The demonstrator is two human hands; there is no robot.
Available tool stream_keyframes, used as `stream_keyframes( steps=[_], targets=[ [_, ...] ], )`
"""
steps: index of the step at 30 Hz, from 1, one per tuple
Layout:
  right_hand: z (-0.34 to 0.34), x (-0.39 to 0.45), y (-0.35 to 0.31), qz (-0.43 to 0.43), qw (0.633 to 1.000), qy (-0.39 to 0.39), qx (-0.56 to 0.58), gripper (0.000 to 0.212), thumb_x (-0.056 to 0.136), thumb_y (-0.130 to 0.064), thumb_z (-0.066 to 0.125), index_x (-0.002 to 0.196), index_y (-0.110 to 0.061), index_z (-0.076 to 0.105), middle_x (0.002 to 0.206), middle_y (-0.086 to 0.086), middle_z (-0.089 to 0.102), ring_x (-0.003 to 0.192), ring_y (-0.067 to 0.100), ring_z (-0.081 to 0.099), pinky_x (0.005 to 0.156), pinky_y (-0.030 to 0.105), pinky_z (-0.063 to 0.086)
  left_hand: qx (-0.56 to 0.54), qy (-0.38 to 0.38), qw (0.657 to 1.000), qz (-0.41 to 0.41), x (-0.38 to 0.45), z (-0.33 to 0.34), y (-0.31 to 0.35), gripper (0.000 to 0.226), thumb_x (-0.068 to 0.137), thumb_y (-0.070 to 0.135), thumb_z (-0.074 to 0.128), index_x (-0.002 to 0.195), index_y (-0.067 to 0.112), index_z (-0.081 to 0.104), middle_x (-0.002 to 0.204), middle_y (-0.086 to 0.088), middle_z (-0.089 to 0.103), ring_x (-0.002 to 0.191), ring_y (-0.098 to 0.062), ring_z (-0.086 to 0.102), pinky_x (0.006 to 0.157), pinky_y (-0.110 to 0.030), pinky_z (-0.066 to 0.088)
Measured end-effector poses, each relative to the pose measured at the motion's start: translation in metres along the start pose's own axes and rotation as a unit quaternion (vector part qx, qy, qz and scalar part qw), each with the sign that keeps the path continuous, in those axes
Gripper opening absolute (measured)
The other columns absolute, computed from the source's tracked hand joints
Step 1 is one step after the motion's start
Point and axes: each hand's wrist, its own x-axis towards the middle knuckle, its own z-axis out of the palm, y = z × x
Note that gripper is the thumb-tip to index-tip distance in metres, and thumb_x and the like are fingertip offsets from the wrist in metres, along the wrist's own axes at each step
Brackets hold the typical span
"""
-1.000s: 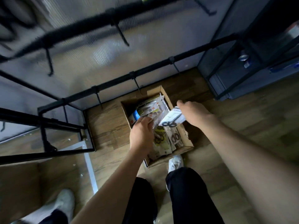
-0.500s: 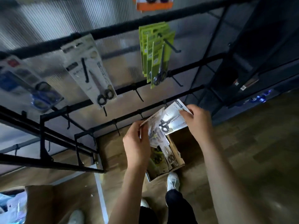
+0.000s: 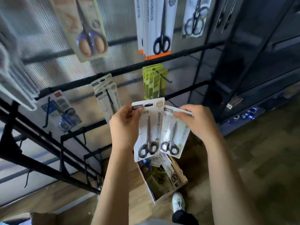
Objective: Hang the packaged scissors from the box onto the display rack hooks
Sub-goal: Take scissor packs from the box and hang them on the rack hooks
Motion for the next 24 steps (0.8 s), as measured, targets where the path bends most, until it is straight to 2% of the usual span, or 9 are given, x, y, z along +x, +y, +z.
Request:
stream_keyframes(
  steps=[2,6,8,10,12,14,18,22,24],
  targets=[
    [-0.006,0.001,-0.011,-0.010,1.000,-0.009,0.013,0.009,0.086,-0.029,0.067,0.085,-0.021,0.072,0.073,0.002,0.068,0.067,0.017,0.061,0.058,0.032,0.042,0.017,-0.005,1.000,0.021,0.001,-0.006,0.006,0.015,0.088,0.020,0.065,0.079,0.008,0.065,0.063,0.005,0.059,0.052,0.000,0.046,0.050,-0.010,0.036],
    [-0.010,0.005,-0.020,-0.023,0.999,-0.034,0.004,0.011,0.088,-0.030,0.061,0.082,-0.023,0.068,0.073,-0.003,0.065,0.068,0.012,0.058,0.056,0.026,0.039,0.032,-0.022,0.999,0.028,0.004,-0.012,0.008,0.012,0.089,0.017,0.063,0.081,0.009,0.062,0.069,-0.005,0.064,0.060,-0.012,0.052,0.055,-0.020,0.041],
    [-0.010,0.007,-0.021,-0.030,0.999,-0.045,0.003,0.013,0.089,-0.029,0.059,0.083,-0.020,0.068,0.072,-0.001,0.064,0.065,0.013,0.057,0.053,0.023,0.036,0.043,-0.037,0.998,0.023,0.004,-0.013,0.006,0.007,0.089,0.013,0.062,0.084,0.009,0.061,0.069,-0.005,0.063,0.059,-0.010,0.051,0.053,-0.014,0.038],
    [-0.008,0.012,-0.022,-0.043,0.997,-0.059,0.002,0.014,0.091,-0.027,0.058,0.083,-0.017,0.067,0.069,0.000,0.062,0.061,0.011,0.052,0.050,0.019,0.032,0.065,-0.056,0.996,0.018,0.005,-0.013,0.002,0.008,0.089,0.011,0.061,0.090,0.018,0.059,0.071,0.004,0.062,0.061,-0.004,0.053,0.054,-0.009,0.038],
    [-0.003,0.019,-0.021,-0.052,0.996,-0.077,-0.009,0.014,0.091,-0.026,0.058,0.085,-0.016,0.066,0.069,-0.003,0.060,0.062,0.008,0.051,0.052,0.018,0.031,0.097,-0.075,0.992,0.015,0.009,-0.013,-0.004,0.010,0.090,0.010,0.060,0.092,0.020,0.061,0.073,0.006,0.063,0.066,-0.008,0.057,0.056,-0.008,0.039],
    [0.004,0.028,-0.019,-0.056,0.993,-0.098,-0.014,0.017,0.091,-0.026,0.058,0.088,-0.012,0.066,0.073,0.000,0.063,0.068,0.013,0.056,0.056,0.023,0.035,0.132,-0.083,0.988,0.000,0.014,-0.013,-0.010,0.005,0.090,0.012,0.060,0.091,0.013,0.064,0.075,0.001,0.065,0.070,-0.015,0.058,0.058,-0.008,0.038],
    [0.014,0.049,-0.015,-0.065,0.987,-0.140,-0.033,0.023,0.091,-0.026,0.054,0.087,-0.005,0.062,0.079,0.013,0.061,0.075,0.027,0.056,0.057,0.029,0.032,0.161,-0.064,0.985,-0.028,0.023,-0.016,-0.014,0.013,0.089,0.013,0.061,0.079,0.005,0.061,0.067,-0.004,0.062,0.062,-0.016,0.050,0.053,-0.012,0.036],
    [0.023,0.070,-0.015,-0.067,0.982,-0.172,-0.046,0.018,0.090,-0.027,0.055,0.078,-0.016,0.060,0.072,0.004,0.059,0.067,0.019,0.053,0.056,0.029,0.032,0.161,-0.035,0.984,-0.070,0.027,-0.027,-0.018,0.021,0.090,0.012,0.059,0.070,0.006,0.057,0.054,0.005,0.049,0.048,-0.006,0.038,0.045,-0.013,0.032],
    [0.031,0.077,-0.018,-0.076,0.975,-0.202,-0.048,0.017,0.090,-0.027,0.056,0.074,-0.024,0.060,0.072,-0.001,0.061,0.070,0.017,0.056,0.057,0.029,0.035,0.167,-0.023,0.981,-0.100,0.027,-0.035,-0.025,0.019,0.091,0.013,0.059,0.073,0.005,0.060,0.054,0.007,0.050,0.048,-0.004,0.039,0.044,-0.012,0.032]
  ],
)
